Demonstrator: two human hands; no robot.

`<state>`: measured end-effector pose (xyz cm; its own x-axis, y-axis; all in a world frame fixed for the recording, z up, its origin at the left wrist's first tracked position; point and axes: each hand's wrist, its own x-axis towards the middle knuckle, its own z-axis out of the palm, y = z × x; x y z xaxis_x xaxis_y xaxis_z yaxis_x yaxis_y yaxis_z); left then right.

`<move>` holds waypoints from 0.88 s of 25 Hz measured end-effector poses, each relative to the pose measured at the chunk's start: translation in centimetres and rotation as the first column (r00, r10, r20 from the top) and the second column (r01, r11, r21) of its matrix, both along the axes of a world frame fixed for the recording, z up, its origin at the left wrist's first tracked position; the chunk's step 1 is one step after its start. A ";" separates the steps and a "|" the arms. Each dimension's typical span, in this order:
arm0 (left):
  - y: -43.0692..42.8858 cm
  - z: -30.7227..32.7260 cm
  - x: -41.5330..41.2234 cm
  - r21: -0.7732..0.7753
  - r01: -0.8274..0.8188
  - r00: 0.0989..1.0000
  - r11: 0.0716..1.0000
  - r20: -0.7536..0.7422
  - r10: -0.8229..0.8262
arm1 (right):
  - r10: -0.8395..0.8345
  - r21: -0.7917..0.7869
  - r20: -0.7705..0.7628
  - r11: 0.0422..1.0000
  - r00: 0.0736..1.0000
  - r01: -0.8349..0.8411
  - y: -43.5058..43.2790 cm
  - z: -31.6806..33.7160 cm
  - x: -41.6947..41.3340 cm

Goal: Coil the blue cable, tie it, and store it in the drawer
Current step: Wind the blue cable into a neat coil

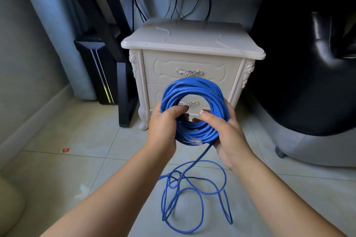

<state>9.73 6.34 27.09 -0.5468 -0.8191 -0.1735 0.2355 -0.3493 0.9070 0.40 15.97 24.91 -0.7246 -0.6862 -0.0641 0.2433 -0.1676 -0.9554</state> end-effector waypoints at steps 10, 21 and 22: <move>-2.1 0.4 1.0 -0.294 0.388 0.909 0.874 0.276 -0.311 | -0.063 0.236 -0.352 0.960 0.934 0.154 0.6 1.0 -1.7; -1.5 0.4 1.3 -0.639 0.513 0.815 0.573 0.571 -0.093 | 0.231 0.384 -0.635 0.923 0.737 0.041 1.0 2.0 -0.5; -1.5 0.5 1.3 -0.621 0.485 0.836 0.616 0.536 -0.118 | 0.233 0.369 -0.596 0.929 0.768 0.004 1.1 2.3 -0.6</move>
<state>11.08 4.84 27.61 -0.8096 -0.5753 0.1163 -0.2053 0.4632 0.8621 -0.19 17.06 27.17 -0.6008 -0.7883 0.1327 -0.4251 0.1745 -0.8882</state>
